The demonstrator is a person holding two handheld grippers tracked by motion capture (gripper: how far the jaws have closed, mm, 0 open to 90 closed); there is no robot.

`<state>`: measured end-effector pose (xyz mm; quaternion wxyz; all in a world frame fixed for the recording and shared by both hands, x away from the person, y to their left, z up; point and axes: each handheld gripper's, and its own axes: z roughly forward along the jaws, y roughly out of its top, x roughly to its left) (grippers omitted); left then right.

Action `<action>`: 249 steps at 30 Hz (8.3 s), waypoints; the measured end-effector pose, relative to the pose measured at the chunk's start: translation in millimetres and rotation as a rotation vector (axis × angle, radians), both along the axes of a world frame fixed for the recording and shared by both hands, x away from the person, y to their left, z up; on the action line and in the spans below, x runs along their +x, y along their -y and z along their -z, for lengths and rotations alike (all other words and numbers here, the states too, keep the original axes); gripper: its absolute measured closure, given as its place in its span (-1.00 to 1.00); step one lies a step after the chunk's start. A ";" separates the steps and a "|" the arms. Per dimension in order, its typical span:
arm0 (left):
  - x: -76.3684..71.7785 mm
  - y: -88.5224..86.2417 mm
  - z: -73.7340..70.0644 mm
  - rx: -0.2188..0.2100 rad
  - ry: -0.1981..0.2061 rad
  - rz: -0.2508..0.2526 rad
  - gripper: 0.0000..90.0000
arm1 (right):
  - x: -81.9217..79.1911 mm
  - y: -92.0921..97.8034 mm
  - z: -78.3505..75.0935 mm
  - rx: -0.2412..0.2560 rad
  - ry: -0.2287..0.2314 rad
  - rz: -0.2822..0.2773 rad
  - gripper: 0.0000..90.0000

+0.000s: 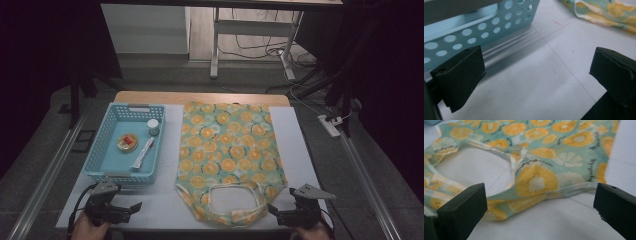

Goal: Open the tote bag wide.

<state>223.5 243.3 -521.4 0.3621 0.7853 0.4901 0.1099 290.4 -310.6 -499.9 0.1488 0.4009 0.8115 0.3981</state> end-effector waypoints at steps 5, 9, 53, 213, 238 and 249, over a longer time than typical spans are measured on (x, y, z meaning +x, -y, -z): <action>-0.9 4.7 0.0 0.040 0.006 0.017 -1.00 | -1.0 -1.0 -0.3 -0.002 0.005 -0.023 -1.00; -1.1 5.5 0.0 0.049 0.008 0.018 -1.00 | -0.5 -0.8 -0.2 0.001 0.002 -0.023 -1.00; 0.4 8.7 1.2 0.075 -0.008 0.034 -1.00 | -5.1 -55.5 -15.7 -0.078 0.009 -0.235 -1.00; 0.7 4.9 1.2 0.047 -0.009 0.010 -1.00 | 157.7 -176.1 -31.1 -0.101 -0.048 -0.397 -0.57; 0.9 5.4 1.2 0.049 -0.007 0.013 -1.00 | 106.9 -141.7 1.1 -0.181 -0.134 -0.439 -0.36; 1.0 5.6 1.2 0.051 -0.007 0.014 -1.00 | 110.5 -125.0 18.2 -0.276 -0.080 -0.424 -0.38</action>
